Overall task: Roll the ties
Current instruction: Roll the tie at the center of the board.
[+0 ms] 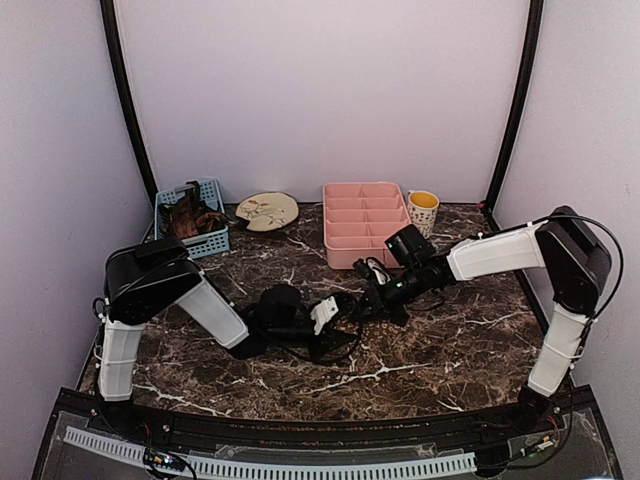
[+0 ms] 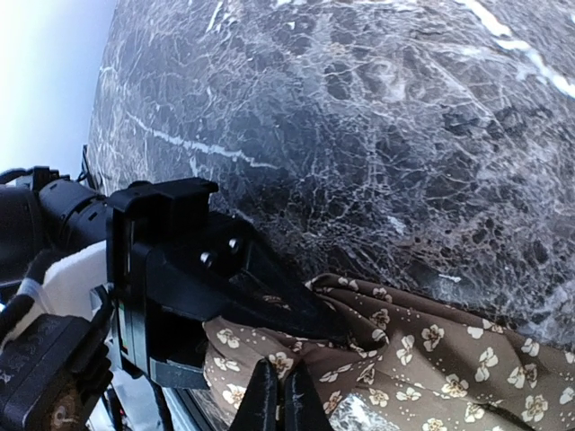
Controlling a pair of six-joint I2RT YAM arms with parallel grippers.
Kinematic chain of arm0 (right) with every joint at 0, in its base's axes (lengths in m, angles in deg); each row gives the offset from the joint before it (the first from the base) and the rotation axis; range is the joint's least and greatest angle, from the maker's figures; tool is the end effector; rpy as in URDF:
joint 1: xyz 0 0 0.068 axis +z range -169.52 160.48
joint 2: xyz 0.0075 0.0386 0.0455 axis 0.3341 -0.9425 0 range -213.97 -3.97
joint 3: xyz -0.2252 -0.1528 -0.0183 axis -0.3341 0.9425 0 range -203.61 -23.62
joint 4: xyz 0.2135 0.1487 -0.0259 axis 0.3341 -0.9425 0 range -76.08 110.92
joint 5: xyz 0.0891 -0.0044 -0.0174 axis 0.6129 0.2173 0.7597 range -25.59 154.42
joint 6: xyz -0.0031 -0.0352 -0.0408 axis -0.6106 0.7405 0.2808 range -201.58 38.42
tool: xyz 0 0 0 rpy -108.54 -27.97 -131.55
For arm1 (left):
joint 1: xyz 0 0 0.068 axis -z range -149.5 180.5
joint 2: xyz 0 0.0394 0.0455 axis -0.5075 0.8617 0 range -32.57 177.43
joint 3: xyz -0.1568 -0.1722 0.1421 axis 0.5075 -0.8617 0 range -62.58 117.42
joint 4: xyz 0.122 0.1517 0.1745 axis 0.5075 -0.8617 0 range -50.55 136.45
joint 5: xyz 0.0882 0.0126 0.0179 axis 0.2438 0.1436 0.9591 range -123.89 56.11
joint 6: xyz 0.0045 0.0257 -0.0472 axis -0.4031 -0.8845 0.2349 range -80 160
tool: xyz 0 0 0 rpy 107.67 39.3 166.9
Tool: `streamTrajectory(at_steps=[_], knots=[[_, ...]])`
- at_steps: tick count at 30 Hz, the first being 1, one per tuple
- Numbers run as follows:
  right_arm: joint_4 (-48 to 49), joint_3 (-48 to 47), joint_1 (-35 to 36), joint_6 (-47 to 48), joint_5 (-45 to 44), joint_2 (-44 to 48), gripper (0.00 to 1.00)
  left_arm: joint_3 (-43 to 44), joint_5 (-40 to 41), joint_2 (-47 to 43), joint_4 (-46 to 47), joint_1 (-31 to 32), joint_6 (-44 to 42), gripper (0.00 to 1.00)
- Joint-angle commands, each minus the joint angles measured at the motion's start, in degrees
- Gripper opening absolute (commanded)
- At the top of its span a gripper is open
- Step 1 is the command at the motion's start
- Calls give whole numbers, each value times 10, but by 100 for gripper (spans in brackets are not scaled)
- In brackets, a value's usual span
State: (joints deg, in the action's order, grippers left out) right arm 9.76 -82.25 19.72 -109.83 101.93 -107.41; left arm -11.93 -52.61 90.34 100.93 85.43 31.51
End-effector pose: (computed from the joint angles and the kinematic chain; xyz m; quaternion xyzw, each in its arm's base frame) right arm 0.2609 0.2411 0.1553 -0.1804 0.8922 0.4096 0.0597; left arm 0.2192 -0.3321 0.0872 0.5005 0.6277 -0.3501 0.4826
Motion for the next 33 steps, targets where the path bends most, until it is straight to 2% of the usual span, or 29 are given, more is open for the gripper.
streamTrajectory(at_steps=[1,3,5,10,13,15,23,29,31,33], knots=[[-21,3,3,30,-29,-15,0,-12,1,-4,-85,2,-2,33],[-11,10,2,37,-31,-16,0,-21,-2,-14,-66,0,5,46],[0,17,-1,44,-32,-17,0,-28,-15,-23,-46,-3,13,55],[20,35,-13,58,-32,-20,0,-30,-39,-30,2,-4,16,68],[30,44,-24,64,-29,-21,0,-29,-35,-28,34,-4,24,80],[36,51,-32,66,-28,-22,0,-25,-31,-21,46,-4,33,82],[58,69,-49,68,-25,-19,0,13,-9,26,84,-4,101,80],[82,81,-50,49,-16,-12,0,54,-25,60,97,3,151,72],[83,83,-49,46,-15,-7,0,58,-24,65,99,4,160,66],[83,85,-48,43,-10,-3,0,54,-25,67,105,4,159,53]])
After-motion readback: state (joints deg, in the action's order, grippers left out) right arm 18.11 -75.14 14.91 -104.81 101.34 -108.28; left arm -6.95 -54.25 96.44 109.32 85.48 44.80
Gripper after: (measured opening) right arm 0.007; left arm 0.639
